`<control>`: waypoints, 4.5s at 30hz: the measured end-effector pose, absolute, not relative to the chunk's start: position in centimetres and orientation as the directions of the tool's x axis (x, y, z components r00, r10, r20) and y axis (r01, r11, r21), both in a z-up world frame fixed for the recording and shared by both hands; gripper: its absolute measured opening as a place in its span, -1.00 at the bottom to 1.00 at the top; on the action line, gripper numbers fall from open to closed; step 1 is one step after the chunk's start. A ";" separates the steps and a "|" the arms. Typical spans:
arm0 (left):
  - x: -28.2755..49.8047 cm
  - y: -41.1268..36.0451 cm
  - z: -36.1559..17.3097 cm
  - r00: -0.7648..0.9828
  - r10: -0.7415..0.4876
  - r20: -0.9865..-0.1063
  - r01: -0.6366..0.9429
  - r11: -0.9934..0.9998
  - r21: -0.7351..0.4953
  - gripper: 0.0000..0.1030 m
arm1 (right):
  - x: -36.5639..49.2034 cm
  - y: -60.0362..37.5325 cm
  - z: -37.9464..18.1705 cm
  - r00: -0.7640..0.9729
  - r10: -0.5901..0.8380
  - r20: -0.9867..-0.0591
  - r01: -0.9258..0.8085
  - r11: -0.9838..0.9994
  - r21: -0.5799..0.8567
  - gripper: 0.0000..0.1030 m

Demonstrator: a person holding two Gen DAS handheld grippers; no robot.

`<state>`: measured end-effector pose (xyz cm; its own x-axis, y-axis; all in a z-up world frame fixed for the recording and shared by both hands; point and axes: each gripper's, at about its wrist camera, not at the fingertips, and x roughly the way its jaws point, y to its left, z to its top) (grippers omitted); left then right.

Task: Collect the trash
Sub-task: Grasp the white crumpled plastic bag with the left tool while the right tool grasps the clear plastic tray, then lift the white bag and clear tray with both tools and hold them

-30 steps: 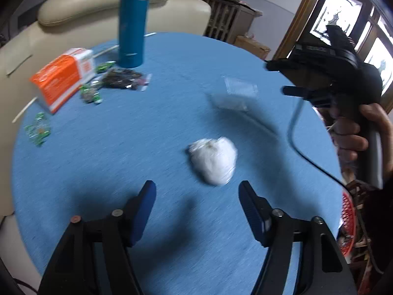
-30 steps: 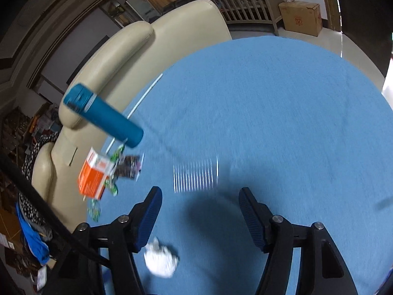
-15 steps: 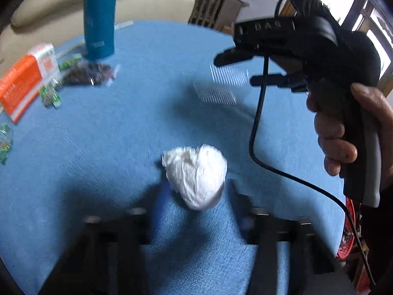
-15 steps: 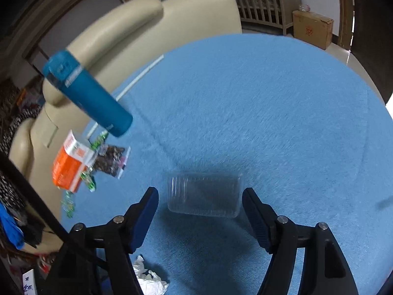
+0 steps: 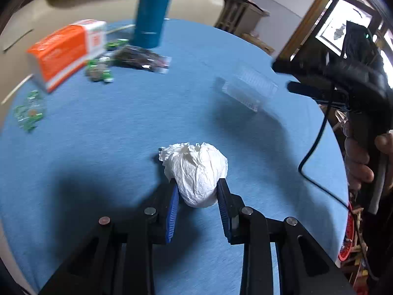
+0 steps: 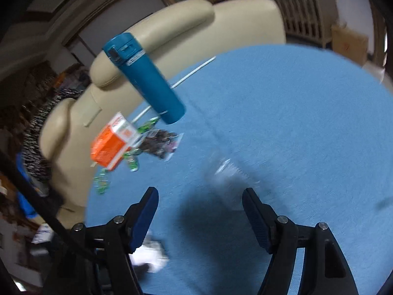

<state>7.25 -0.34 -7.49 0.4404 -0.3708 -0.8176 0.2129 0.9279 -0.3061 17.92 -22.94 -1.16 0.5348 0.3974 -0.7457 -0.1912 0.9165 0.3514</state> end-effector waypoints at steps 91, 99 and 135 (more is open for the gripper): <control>-9.2 -5.3 5.9 0.603 -0.447 -0.660 0.451 0.874 -0.180 -0.37 | -14.8 -31.7 6.8 0.791 0.234 -0.565 -0.005 0.926 0.376 0.11; -10.2 -7.1 5.6 0.585 -0.455 -0.672 0.487 0.859 -0.158 -0.37 | -15.4 -31.5 6.8 0.794 0.247 -0.556 -0.017 0.922 0.386 0.11; -11.3 -9.8 5.8 0.566 -0.463 -0.683 0.537 0.835 -0.121 -0.37 | -17.3 -34.4 7.0 0.824 0.254 -0.507 0.006 0.890 0.456 0.11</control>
<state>-11.29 -9.79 5.84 0.5655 -0.4625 -0.6828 0.5366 0.8351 -0.1212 -17.32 -34.40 6.98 0.8238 0.2540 -0.5067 0.0061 0.8899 0.4560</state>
